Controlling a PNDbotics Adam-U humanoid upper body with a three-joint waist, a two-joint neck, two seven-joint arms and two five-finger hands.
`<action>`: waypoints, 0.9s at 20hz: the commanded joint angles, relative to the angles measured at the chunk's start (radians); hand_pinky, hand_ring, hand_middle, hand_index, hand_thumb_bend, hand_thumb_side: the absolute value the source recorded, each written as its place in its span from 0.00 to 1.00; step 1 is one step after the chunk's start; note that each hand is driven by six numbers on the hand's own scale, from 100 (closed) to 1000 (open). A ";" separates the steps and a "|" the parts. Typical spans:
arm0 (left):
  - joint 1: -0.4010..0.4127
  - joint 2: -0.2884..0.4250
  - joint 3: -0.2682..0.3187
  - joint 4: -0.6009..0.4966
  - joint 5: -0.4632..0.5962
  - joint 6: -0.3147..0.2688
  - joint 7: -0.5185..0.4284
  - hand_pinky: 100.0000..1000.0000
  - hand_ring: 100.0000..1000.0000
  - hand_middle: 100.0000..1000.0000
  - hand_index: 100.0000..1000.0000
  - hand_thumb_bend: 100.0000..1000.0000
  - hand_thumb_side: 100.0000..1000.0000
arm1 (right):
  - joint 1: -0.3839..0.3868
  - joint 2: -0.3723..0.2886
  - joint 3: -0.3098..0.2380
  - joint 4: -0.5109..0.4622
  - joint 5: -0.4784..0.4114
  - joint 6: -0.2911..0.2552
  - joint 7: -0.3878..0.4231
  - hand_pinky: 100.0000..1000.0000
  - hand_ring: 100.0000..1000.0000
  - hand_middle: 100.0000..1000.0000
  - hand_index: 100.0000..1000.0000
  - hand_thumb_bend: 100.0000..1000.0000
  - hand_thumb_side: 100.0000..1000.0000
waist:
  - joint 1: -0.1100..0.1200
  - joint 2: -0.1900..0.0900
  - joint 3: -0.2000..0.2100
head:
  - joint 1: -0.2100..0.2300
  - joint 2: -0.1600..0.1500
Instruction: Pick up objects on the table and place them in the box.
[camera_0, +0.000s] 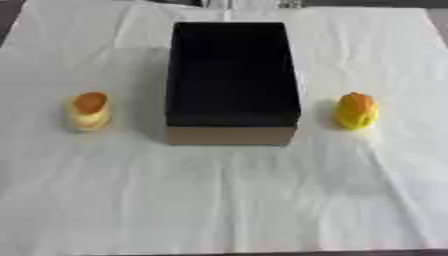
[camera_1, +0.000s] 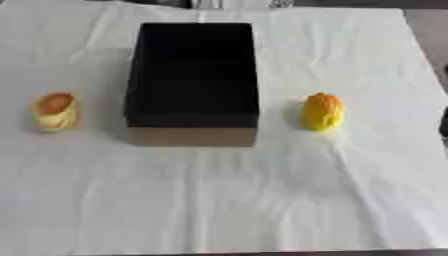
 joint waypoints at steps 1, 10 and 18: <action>-0.002 0.028 0.010 -0.016 -0.004 -0.004 -0.003 0.84 0.88 0.76 0.89 0.04 0.54 | 0.015 -0.093 -0.015 -0.016 0.081 0.039 -0.033 0.90 0.92 0.65 0.85 0.00 0.00 | 0.002 -0.014 -0.002 | -0.003 -0.016; 0.001 0.038 0.005 -0.016 -0.005 -0.007 -0.008 0.84 0.88 0.76 0.89 0.04 0.54 | 0.058 -0.339 0.064 -0.016 0.414 0.220 -0.082 0.87 0.94 0.77 0.88 0.00 0.08 | 0.000 -0.015 -0.008 | 0.001 -0.019; -0.004 0.040 -0.003 -0.016 0.003 -0.007 -0.019 0.84 0.88 0.76 0.89 0.04 0.54 | -0.004 -0.438 0.163 -0.016 0.505 0.333 0.009 0.88 0.95 0.80 0.88 0.00 0.21 | -0.006 -0.018 0.001 | -0.002 -0.020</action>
